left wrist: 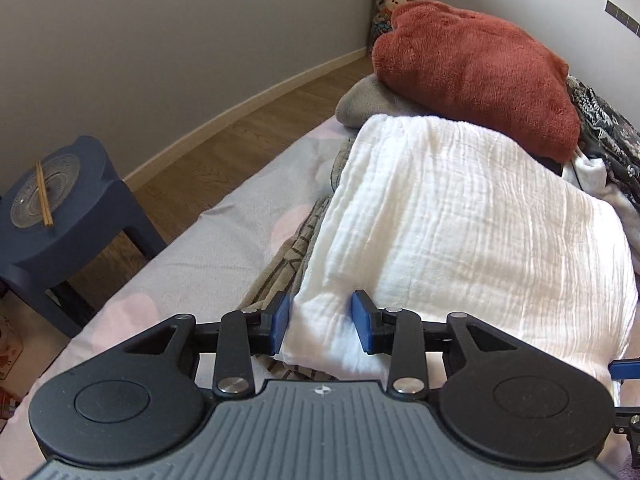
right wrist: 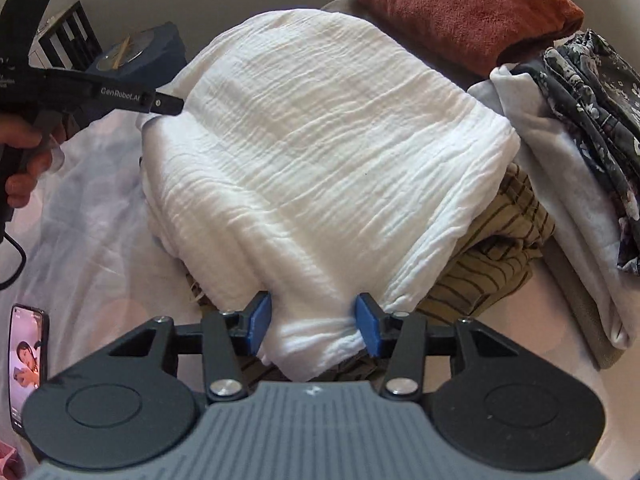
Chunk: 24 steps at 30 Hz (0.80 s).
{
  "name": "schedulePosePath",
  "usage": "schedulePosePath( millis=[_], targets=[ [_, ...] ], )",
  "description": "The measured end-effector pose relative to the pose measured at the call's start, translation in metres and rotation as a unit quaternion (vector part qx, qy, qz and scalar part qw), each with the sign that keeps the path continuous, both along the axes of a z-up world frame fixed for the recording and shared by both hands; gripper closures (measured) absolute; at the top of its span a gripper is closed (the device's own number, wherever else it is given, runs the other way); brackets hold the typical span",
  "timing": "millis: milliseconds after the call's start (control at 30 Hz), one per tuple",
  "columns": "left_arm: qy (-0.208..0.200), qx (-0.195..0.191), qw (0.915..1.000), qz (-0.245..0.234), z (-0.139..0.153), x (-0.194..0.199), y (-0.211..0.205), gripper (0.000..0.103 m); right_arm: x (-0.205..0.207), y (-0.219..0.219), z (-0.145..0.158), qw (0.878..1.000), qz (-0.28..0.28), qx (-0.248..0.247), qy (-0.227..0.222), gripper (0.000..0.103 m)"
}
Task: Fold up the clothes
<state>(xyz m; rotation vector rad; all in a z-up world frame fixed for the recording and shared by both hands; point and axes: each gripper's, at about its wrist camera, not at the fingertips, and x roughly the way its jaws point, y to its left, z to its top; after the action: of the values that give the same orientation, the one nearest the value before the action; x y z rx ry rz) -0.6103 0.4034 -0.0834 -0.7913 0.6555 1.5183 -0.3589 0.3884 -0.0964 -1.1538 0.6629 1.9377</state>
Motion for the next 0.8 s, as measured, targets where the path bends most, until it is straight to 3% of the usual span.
schedulePosePath(
  millis=[67,200,367,500,667,733,800],
  targets=[
    [0.004,0.017,0.9999,0.002,0.014,0.001,-0.011,0.070,0.008,-0.007,0.007,1.000,-0.015,0.009,0.011,0.049],
    [0.017,0.065,0.9977,-0.009,0.052,0.013,-0.044,0.067,0.036,-0.032,0.039,0.993,-0.054,0.053,0.086,0.045],
    [0.031,0.127,0.9913,-0.018,0.102,0.044,-0.081,0.047,0.059,-0.064,0.081,0.979,-0.098,0.122,0.130,0.033],
    [0.075,0.176,0.9813,-0.020,0.134,0.078,-0.104,0.026,0.073,-0.088,0.114,0.964,-0.138,0.162,0.160,0.021],
    [0.149,0.228,0.9620,0.018,0.145,0.117,-0.141,0.023,0.086,-0.120,0.130,0.941,-0.185,0.207,0.194,0.014],
    [0.156,0.231,0.9603,0.013,0.140,0.129,-0.155,0.021,0.087,-0.132,0.132,0.937,-0.198,0.213,0.195,0.013],
    [0.139,0.215,0.9666,0.017,0.135,0.137,-0.166,0.021,0.086,-0.143,0.130,0.935,-0.206,0.220,0.186,0.013]
  ],
)
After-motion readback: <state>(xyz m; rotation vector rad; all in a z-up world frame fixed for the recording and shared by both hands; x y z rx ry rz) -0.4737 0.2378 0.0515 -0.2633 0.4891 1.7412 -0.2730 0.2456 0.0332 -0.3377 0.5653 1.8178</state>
